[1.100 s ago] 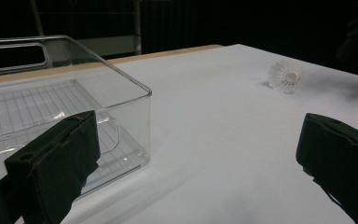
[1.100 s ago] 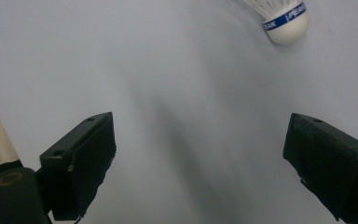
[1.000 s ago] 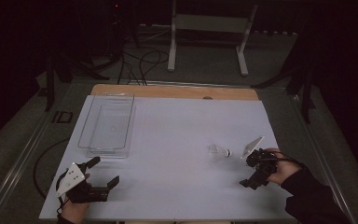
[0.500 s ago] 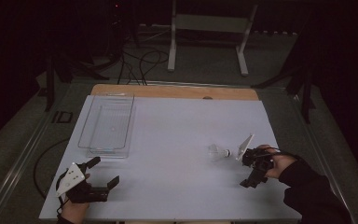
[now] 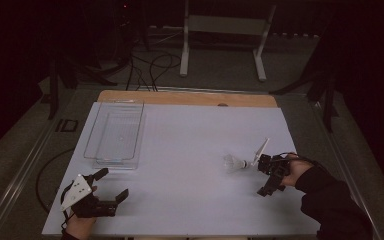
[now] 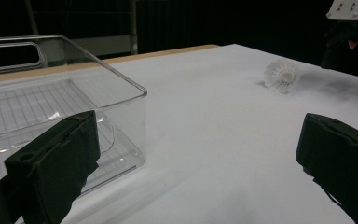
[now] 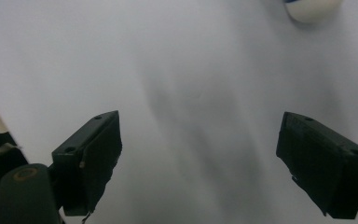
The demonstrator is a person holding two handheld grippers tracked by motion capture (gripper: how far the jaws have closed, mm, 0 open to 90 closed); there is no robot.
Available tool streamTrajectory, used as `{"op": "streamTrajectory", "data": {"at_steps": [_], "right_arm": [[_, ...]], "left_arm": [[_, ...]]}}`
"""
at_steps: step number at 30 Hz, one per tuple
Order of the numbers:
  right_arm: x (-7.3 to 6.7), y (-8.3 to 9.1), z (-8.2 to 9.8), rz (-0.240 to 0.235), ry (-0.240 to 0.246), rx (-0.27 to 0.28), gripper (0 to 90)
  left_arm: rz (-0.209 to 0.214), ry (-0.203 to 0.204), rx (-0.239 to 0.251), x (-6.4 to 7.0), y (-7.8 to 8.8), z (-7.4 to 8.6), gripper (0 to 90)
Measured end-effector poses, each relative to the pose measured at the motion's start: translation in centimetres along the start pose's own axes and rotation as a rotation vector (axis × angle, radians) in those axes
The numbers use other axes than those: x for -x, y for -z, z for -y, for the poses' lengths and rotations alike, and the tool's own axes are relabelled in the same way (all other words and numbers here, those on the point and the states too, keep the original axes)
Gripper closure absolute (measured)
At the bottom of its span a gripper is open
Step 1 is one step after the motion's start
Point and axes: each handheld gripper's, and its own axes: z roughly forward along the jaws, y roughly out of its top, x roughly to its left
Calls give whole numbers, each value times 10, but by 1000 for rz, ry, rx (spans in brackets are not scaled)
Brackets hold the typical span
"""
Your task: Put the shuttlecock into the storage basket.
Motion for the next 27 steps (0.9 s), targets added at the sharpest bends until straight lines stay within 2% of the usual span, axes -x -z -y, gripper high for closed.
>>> {"op": "streamTrajectory", "data": {"at_steps": [3,4,5,6,7,8,10,12,13,14,16,18,24,26,27], "right_arm": [[5,-3,0,-40,-3,-4,150],[5,-3,0,-40,-3,-4,150],[6,-3,0,-62,-6,-7,150],[8,-6,0,-85,-4,-26,168],[9,-7,0,-88,-10,-33,191],[11,-8,0,-103,-25,-48,184],[11,-10,-2,-73,0,-73,170],[10,-10,-4,-50,44,-69,137],[9,-10,-5,-55,56,-63,130],[9,-10,-7,-41,92,-46,109],[7,-8,-10,32,183,13,103],[6,-5,-13,73,232,45,105],[3,-5,-18,129,375,30,109],[1,-5,-19,144,417,61,153],[1,-5,-20,156,423,73,160]], "left_arm": [[1,3,1,0,0,0,2],[1,3,1,0,0,0,3],[1,2,2,0,0,0,3],[1,2,3,0,0,0,3],[1,3,3,0,0,0,3],[1,3,3,0,0,0,3],[2,4,3,0,0,0,3],[2,4,3,0,0,0,2],[2,5,3,0,0,0,2],[3,6,3,0,0,0,3],[4,8,3,-1,0,0,3],[4,7,2,0,0,0,3],[7,4,1,0,0,0,3],[9,4,2,0,0,0,2],[8,4,3,0,0,0,2]]}}
